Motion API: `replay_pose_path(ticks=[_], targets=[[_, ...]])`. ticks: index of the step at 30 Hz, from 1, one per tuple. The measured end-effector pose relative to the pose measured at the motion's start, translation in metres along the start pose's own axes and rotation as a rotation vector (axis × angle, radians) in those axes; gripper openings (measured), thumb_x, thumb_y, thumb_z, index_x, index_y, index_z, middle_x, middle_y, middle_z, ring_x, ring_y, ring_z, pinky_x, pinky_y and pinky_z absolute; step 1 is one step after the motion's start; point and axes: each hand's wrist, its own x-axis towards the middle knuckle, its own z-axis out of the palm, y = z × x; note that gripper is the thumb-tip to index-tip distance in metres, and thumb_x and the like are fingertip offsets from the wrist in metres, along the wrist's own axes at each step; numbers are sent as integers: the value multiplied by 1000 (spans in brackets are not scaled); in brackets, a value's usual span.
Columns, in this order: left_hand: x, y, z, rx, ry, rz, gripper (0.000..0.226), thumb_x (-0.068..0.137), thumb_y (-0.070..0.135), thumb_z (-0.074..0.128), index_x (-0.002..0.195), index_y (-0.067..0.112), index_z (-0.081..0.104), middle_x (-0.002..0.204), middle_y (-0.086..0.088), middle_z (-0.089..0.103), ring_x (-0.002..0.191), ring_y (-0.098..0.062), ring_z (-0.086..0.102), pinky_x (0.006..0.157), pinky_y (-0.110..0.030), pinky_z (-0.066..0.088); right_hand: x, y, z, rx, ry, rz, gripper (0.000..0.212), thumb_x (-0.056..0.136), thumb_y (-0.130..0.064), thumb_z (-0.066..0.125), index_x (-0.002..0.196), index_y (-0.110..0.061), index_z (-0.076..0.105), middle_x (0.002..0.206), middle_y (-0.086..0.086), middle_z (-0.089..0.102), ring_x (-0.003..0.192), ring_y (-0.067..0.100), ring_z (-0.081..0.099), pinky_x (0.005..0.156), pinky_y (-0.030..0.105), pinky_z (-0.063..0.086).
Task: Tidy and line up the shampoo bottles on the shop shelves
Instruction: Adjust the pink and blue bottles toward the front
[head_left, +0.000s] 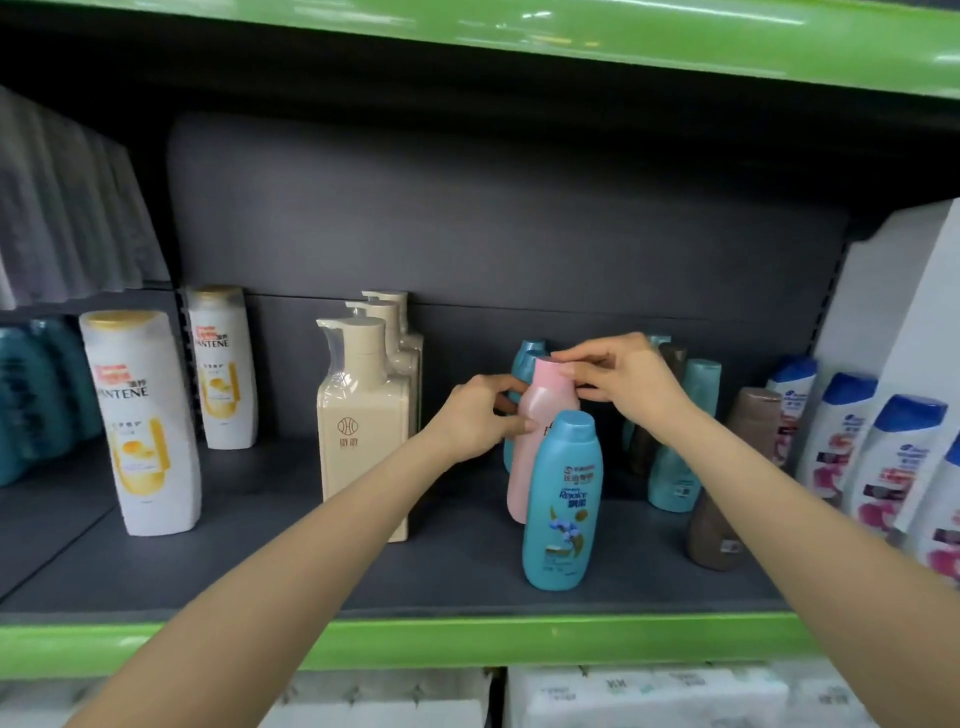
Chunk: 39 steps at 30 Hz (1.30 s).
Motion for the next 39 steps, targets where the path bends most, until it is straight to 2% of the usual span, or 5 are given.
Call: replay_pose_path(ticks=[11,15,19,25,39], targets=[[-1,-4,0,-51,-85,14,24,86,13,65,109,15,60,95,1,65,88,-14,64,74,-22,52,-10,5,-6,27,-62,9,18,88,-7,62,95,-19,72,103,-2,71,97,10,65,74,23,58],[16,-3,-12,-285,225,-36,13,91,6,55,99,13,62,95,-12,69,69,-10,67,67,-17,50,-6,8,-5,-48,-21,-10,14,87,-13,64,95,-20,73,100,-6,71,100,10,64,87,29,54],[41,1,-13,11,323,41,21,91,4,52,107,9,65,105,-9,69,90,-19,64,86,-24,47,0,8,-6,-127,-47,-83,15,85,-9,65,94,-17,73,99,-5,72,98,7,65,96,27,48],[68,-2,-5,402,31,64,48,96,12,43,143,21,36,146,-10,40,132,-27,40,110,-35,32,3,12,-7,-192,-56,-95,16,86,-10,65,98,-15,74,99,-3,73,99,10,65,98,34,47],[46,2,-8,358,124,25,31,84,11,65,111,9,49,116,-15,58,102,-32,58,86,-41,50,-1,3,-5,-250,-37,-71,16,86,-12,64,99,-17,73,98,-6,72,97,8,65,94,31,49]])
